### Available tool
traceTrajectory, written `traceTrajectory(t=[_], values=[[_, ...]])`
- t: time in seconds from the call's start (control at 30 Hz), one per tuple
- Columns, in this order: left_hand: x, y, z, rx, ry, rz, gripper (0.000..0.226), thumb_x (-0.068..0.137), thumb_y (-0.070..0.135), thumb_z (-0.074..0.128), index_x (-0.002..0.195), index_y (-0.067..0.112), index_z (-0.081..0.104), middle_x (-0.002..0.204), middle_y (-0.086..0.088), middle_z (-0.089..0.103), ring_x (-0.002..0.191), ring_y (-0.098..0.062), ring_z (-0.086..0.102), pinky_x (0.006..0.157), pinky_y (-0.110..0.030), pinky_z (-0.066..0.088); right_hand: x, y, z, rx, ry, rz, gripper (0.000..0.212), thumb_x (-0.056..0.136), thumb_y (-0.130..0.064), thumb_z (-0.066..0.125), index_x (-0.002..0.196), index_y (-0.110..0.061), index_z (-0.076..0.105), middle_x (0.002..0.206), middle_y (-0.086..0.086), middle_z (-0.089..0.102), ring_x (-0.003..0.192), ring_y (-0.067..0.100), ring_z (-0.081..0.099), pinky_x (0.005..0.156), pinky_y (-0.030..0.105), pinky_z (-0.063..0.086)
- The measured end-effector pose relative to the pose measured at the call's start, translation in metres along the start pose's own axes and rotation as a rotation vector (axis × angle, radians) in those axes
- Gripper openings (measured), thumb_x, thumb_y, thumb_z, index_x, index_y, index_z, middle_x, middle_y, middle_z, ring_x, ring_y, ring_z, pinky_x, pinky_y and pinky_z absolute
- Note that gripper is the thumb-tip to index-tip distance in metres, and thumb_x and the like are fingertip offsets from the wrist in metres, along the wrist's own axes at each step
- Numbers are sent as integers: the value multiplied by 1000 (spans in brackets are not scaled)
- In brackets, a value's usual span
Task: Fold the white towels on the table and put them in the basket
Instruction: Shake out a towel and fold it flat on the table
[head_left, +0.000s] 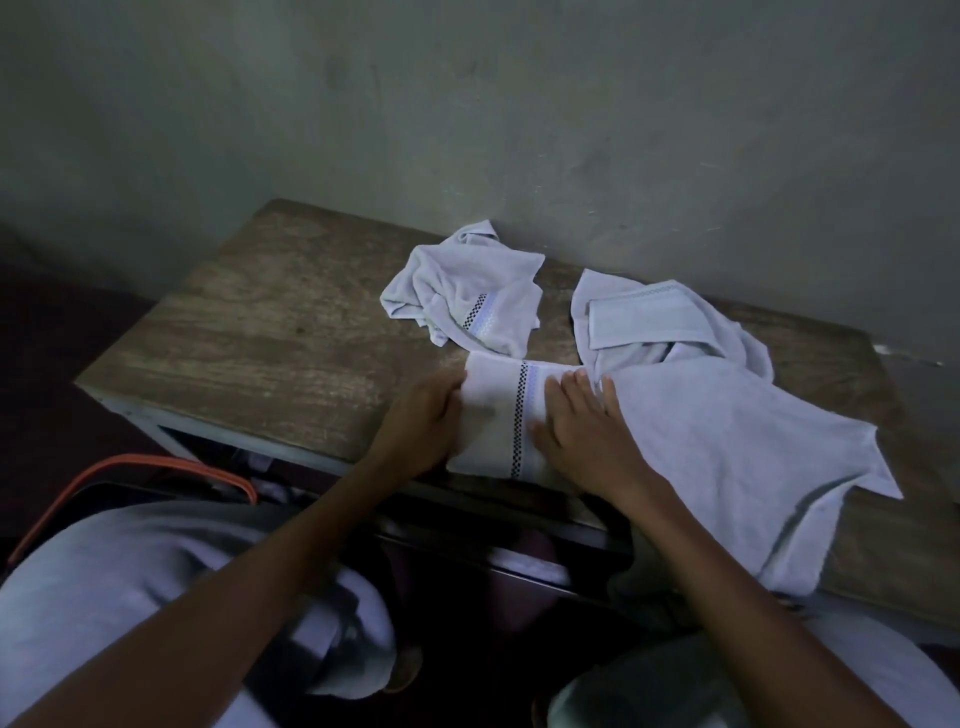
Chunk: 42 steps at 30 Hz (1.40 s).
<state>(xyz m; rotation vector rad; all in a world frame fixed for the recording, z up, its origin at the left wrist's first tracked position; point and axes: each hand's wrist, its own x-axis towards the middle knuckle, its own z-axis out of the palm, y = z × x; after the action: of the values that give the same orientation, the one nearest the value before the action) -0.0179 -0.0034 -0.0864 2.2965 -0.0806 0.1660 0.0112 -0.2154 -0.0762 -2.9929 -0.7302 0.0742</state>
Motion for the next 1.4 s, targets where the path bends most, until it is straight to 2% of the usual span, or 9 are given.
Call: traceTrajectory(t=[0.1,0.2,0.3,0.37,0.47,0.6,1.0,1.23,1.4], values=[[-28,6,-15,-196,88,-297,26,90,15,43,92,6,67,84,-4,67,80,-17,61,72,-24,44,7,-10,-1,178,43,-72,81,87,-61,13,145,-7,26,152,16,27,144,29,16,118,46,11],[-47,5,-16,-305,-146,-412,23,91,7,46,89,12,67,53,4,60,50,-12,58,48,-21,43,10,-21,10,244,-55,-119,70,93,-58,31,144,-10,25,155,16,19,147,26,7,117,45,13],[-54,9,-10,-465,-258,-437,15,92,8,52,103,13,61,65,2,62,39,-5,53,34,-16,33,7,-22,20,196,-43,-104,83,85,-66,14,149,-13,21,159,12,6,148,22,-1,118,42,5],[-56,10,-6,-586,-261,-453,17,91,9,56,108,8,59,78,0,63,40,-6,53,35,-16,34,6,-22,23,206,28,-92,83,83,-63,10,147,-13,26,159,11,11,148,22,4,118,41,7],[-56,13,-8,-693,-376,-467,19,91,16,58,110,13,60,54,4,50,39,-9,47,36,-17,34,6,-24,26,180,98,-91,73,88,-55,17,144,-12,35,156,14,22,147,24,13,116,43,13],[-52,23,-10,-492,-416,-424,17,94,22,56,106,9,58,38,7,49,29,-8,43,30,-16,32,6,-24,28,172,135,-103,65,91,-51,24,141,-12,39,154,14,28,145,25,19,114,45,18],[-50,4,-9,-540,-368,-424,11,87,21,65,87,11,60,68,-7,64,40,-14,59,36,-20,46,8,-21,30,179,162,-102,65,91,-53,23,142,-15,38,155,11,27,146,23,16,115,43,16],[-53,3,-2,-632,-296,-453,11,88,20,63,91,10,59,76,-14,65,44,-16,63,39,-22,49,9,-22,33,152,198,-117,62,92,-50,25,139,-12,42,152,13,33,144,27,23,113,46,23],[-50,1,-9,-407,-263,-390,19,80,28,73,76,14,61,46,4,56,34,-9,49,36,-18,38,8,-22,33,212,172,-146,63,92,-50,25,137,-10,43,150,15,35,144,27,22,113,47,21]])
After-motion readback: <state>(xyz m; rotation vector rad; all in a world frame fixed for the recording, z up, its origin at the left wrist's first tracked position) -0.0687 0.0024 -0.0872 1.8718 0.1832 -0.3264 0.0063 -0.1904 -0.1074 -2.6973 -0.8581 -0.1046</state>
